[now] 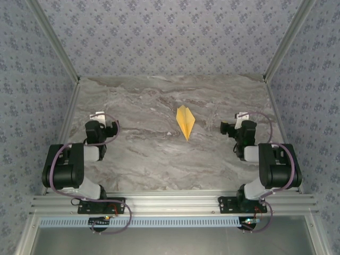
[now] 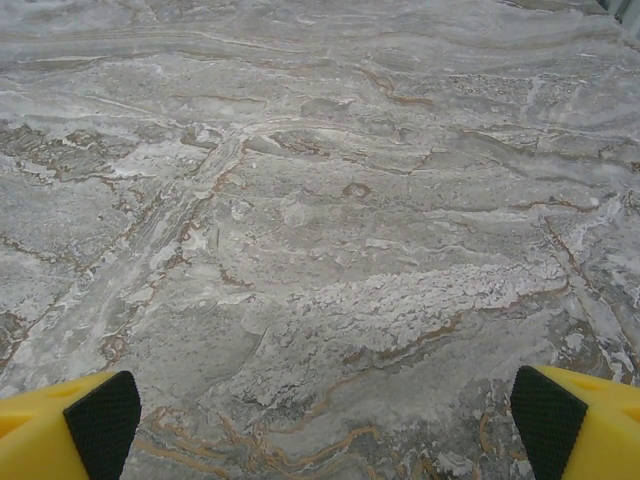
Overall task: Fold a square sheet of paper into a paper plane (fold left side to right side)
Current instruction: Reset both arms
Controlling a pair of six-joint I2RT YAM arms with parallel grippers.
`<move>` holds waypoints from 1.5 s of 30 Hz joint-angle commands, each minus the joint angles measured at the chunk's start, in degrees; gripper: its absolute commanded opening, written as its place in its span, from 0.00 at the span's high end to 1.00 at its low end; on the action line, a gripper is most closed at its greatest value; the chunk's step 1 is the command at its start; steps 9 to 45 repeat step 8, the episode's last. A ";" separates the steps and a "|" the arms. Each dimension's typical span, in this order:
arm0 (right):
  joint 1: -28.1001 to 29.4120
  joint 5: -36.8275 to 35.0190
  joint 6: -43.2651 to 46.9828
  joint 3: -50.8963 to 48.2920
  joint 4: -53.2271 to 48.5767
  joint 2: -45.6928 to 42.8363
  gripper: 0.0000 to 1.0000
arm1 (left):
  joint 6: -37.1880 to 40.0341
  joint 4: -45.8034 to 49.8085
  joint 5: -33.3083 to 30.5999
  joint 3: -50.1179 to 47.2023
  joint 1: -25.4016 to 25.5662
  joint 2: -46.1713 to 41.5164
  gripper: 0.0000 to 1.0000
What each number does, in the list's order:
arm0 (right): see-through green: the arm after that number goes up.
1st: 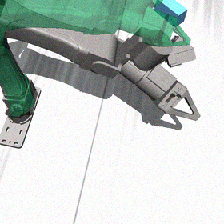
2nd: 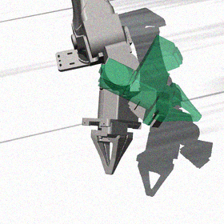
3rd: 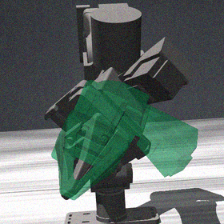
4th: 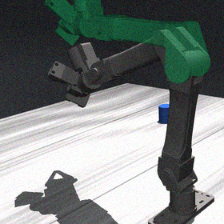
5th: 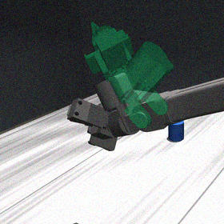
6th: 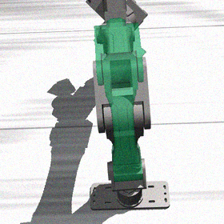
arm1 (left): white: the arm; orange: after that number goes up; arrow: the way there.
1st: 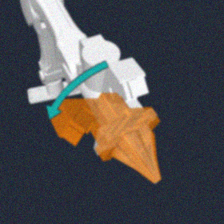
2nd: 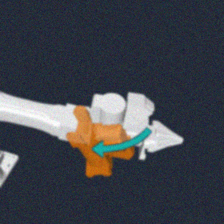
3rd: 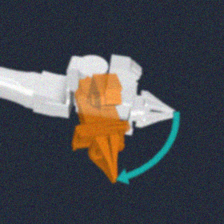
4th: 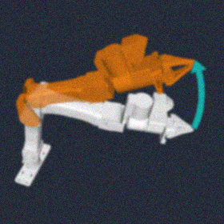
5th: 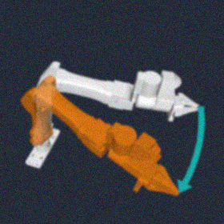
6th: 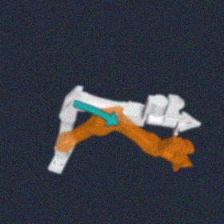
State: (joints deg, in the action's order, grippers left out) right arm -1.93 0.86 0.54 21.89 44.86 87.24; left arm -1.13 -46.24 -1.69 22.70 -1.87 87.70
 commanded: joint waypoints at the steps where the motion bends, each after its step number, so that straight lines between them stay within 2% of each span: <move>1: 0.01 -1.08 1.05 0.36 1.53 -0.05 0.00 | -0.67 -0.17 1.34 0.93 -0.11 0.10 0.02; 45: -0.09 -0.86 0.91 0.35 1.54 -0.05 0.00 | -0.69 -0.17 1.34 0.94 -0.08 0.16 0.02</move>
